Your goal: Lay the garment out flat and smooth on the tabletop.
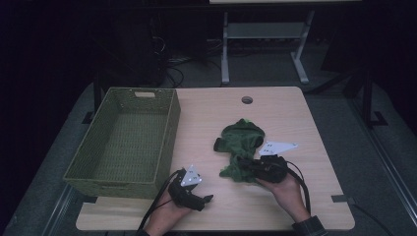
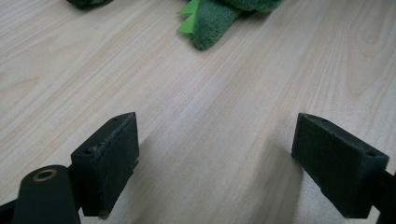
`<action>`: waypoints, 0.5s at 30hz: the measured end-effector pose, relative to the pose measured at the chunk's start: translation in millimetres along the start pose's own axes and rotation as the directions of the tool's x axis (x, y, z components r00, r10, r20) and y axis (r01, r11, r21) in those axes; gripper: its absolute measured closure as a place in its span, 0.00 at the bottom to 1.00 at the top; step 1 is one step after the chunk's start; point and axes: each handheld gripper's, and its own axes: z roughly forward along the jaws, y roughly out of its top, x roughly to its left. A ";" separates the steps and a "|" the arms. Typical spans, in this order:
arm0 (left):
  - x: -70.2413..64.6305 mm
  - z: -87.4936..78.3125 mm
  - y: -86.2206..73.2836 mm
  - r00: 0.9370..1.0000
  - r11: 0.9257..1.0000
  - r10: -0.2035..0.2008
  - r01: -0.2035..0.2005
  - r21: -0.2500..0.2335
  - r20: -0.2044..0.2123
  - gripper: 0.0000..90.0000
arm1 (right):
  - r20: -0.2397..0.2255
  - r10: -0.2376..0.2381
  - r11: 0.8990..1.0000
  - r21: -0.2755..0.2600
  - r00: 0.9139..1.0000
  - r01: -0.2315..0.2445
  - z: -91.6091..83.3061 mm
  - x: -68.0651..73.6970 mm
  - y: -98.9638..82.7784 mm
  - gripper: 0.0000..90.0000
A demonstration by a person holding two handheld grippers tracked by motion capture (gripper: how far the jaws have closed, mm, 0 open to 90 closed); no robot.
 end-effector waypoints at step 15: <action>0.3 0.0 0.1 1.000 1.000 0.004 -0.004 0.000 -0.002 0.16 | 0.108 0.005 1.000 0.002 0.994 -0.005 -22.3 -16.9 -5.8 0.89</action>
